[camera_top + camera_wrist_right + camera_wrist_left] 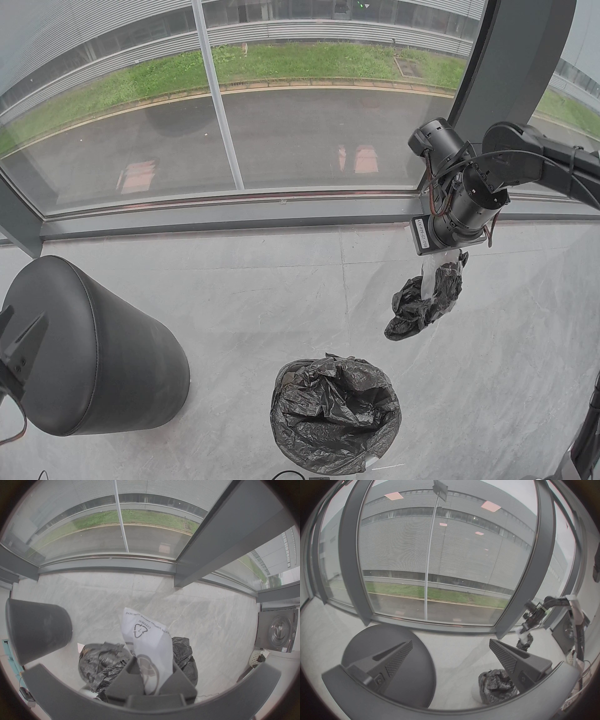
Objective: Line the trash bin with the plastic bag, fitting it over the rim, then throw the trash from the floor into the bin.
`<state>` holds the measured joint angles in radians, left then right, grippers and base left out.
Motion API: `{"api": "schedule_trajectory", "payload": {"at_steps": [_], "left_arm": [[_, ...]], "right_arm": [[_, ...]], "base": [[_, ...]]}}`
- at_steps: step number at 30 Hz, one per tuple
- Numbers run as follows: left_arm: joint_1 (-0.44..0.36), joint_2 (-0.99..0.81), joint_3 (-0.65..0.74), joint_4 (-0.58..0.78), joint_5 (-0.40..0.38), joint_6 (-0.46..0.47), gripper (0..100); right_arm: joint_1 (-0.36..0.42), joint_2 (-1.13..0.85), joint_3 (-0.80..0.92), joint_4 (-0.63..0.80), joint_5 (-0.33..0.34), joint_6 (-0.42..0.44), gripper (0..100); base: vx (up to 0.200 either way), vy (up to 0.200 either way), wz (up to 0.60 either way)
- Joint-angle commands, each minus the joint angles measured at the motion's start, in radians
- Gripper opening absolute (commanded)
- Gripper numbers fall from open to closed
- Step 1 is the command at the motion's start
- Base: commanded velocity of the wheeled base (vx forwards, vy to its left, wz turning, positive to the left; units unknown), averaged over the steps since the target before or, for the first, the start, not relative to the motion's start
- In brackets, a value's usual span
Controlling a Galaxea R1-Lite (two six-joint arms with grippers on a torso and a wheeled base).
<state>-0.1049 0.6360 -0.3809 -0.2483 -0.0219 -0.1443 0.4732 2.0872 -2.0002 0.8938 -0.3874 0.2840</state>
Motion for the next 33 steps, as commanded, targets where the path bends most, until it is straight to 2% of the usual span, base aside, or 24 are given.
{"api": "schedule_trajectory", "payload": {"at_steps": [1,3,6,11,14,18,21,24,28,30,33], "left_arm": [[0.062,-0.345,-0.007,0.231,0.094,0.034,100],[0.060,-0.377,-0.001,0.259,0.117,0.035,100],[0.060,-0.456,0.053,0.307,0.162,0.037,100],[0.060,-0.536,0.134,0.314,0.198,0.092,100],[0.067,-0.570,0.209,0.294,0.231,0.129,100],[0.085,-0.602,0.310,0.224,0.234,0.140,100],[0.096,-0.634,0.379,0.190,0.231,0.212,100],[0.097,-0.636,0.381,0.172,0.218,0.230,100],[0.097,-0.636,0.381,0.170,0.158,0.229,100],[0.097,-0.636,0.381,0.176,0.056,0.209,100],[0.097,-0.636,0.381,0.179,0.004,0.203,100]], "right_arm": [[0.225,-0.142,0.000,0.192,-0.111,0.161,0],[0.249,-0.142,0.000,0.208,-0.114,0.175,0],[0.331,-0.141,0.000,0.217,-0.122,0.181,0],[0.407,-0.134,0.000,0.217,-0.123,0.179,0],[0.450,-0.121,0.000,0.214,-0.125,0.181,0],[0.487,-0.098,0.000,0.208,-0.125,0.181,0],[0.507,-0.087,0.000,0.208,-0.125,0.182,0],[0.513,-0.082,0.000,0.208,-0.123,0.182,0],[0.513,-0.072,0.000,0.206,-0.123,0.181,0],[0.513,-0.029,0.000,0.208,-0.123,0.181,0],[0.513,0.024,0.000,0.206,-0.123,0.179,0]], "base": [[0.000,0.000,0.00],[0.000,0.000,0.00],[0.000,0.000,0.00],[0.000,0.000,0.00],[0.000,0.000,0.00],[0.000,0.000,0.00],[0.000,0.000,0.00],[0.000,0.000,0.00],[0.000,0.000,0.00],[0.000,0.000,0.00],[0.000,0.000,0.00]]}}
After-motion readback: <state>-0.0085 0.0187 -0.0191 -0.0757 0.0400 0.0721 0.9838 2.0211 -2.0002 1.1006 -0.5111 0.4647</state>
